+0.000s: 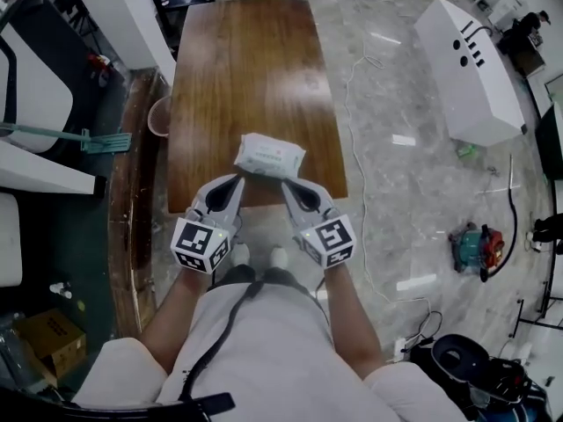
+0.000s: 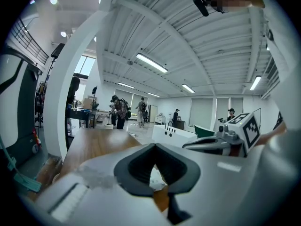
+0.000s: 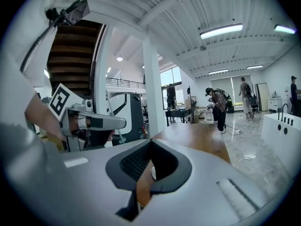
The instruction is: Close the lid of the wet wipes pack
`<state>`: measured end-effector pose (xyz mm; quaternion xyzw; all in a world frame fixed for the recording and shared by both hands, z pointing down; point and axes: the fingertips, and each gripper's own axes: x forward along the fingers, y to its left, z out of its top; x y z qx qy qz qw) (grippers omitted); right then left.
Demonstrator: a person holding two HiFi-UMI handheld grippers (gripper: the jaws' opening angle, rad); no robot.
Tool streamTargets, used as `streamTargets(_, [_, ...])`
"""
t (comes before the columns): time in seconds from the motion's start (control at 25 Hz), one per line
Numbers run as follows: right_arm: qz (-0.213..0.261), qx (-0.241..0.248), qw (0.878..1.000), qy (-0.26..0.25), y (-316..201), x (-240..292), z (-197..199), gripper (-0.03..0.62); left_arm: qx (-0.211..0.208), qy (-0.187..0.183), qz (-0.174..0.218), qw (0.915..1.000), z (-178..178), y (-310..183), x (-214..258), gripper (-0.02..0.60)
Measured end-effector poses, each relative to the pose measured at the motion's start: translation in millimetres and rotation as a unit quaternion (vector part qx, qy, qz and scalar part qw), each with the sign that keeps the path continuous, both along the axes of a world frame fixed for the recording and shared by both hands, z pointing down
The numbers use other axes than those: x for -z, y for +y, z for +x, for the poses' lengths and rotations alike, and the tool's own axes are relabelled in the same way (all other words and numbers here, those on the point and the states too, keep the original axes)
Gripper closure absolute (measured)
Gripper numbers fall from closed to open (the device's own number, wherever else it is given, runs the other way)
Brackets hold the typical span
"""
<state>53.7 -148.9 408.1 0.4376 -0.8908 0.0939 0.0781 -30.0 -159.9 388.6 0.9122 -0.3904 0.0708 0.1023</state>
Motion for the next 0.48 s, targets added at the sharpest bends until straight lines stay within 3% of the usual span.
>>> streamTargets(0.48, [0.022, -0.021, 0.999, -0.044, 41, 35, 2, 0.585, -0.019, 0.002, 0.011, 0.9998, 3, 22, 26, 0.578])
